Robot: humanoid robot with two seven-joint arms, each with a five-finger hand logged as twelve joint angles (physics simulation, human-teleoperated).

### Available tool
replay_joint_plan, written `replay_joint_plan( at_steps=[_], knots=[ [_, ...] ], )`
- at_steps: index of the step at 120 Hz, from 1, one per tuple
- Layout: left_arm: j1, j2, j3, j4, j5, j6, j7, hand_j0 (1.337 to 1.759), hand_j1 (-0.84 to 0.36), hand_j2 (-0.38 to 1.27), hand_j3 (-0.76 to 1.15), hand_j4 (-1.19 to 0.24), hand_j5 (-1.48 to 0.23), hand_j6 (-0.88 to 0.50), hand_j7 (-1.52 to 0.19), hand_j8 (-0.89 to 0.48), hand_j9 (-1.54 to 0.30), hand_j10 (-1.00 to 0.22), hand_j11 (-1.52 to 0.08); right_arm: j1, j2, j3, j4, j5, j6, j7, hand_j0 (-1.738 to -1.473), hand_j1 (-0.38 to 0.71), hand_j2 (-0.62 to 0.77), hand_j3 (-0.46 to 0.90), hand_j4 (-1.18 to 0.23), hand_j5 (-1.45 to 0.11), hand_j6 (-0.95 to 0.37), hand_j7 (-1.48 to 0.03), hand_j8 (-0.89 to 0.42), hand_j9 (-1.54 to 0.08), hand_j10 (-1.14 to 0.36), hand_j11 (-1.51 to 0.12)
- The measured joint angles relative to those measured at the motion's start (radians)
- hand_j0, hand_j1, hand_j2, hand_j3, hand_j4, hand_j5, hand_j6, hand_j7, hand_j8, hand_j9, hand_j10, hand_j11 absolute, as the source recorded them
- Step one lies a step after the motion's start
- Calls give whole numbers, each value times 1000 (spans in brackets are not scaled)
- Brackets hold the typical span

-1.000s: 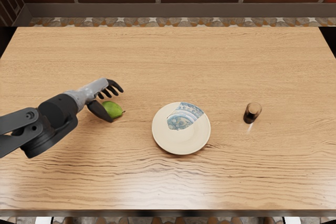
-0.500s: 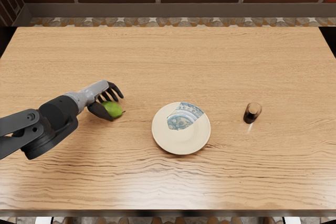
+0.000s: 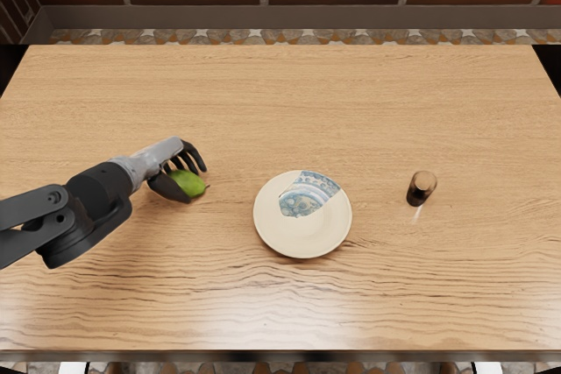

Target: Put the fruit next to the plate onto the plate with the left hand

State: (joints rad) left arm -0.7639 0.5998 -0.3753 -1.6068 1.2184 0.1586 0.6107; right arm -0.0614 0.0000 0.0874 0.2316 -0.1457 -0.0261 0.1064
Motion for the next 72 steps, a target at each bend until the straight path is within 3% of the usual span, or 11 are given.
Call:
replay_joint_plan(
  at_steps=[38,72],
  knots=[
    [-22,5,-35,7,-98,-30,0,1654,-284,259,0,-607,-813,-501,-813,-450,-815,-591,-818,0,0,0,0,0,0,0,-1658,-331,-3,0,-15,-20,-15,-20,-15,-20,-15,-20],
    [-33,10,-319,73,-408,-453,0,1657,-300,338,0,-610,-824,-522,-818,-470,-809,-607,-811,0,0,0,0,0,0,0,-1658,-331,-3,0,-15,-20,-15,-20,-15,-20,-15,-20]
  ],
)
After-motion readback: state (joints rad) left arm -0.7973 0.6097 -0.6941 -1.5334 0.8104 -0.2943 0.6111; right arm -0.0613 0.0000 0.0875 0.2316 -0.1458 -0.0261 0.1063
